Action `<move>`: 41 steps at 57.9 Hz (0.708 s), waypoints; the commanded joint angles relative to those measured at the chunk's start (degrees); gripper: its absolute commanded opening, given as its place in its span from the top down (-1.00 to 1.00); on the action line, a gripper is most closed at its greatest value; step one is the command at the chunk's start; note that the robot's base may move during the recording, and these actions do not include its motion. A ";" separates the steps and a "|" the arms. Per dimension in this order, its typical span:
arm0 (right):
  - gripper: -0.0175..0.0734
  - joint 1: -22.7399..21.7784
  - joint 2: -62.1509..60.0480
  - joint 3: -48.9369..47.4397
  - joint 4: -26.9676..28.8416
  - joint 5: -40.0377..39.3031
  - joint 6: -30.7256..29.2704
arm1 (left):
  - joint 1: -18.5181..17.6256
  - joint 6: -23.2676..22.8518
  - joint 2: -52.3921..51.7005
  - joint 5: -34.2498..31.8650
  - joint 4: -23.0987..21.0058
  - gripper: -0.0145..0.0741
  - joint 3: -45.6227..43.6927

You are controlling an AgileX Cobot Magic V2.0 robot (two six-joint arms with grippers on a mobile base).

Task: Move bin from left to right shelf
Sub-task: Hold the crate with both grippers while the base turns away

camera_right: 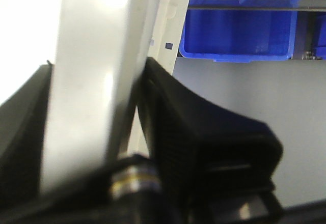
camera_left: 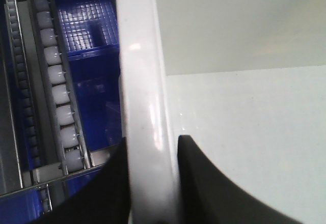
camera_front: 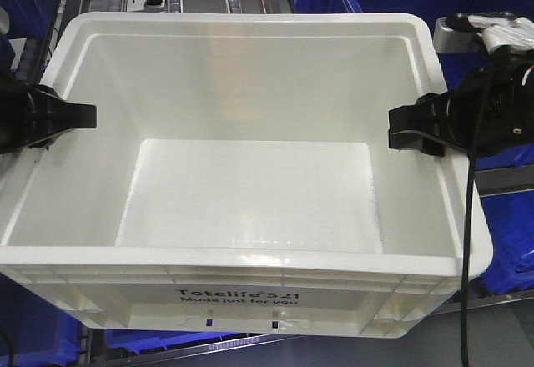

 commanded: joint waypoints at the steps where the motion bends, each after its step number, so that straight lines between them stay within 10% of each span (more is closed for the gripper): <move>1: 0.62 0.00 -2.54 -2.24 1.90 -5.01 -2.36 | -0.34 0.89 -2.31 -7.36 -1.49 0.69 -2.18; 41: 0.62 0.00 -2.54 -2.24 1.90 -5.09 -2.36 | -0.34 0.89 -2.31 -7.36 -1.49 0.69 -2.18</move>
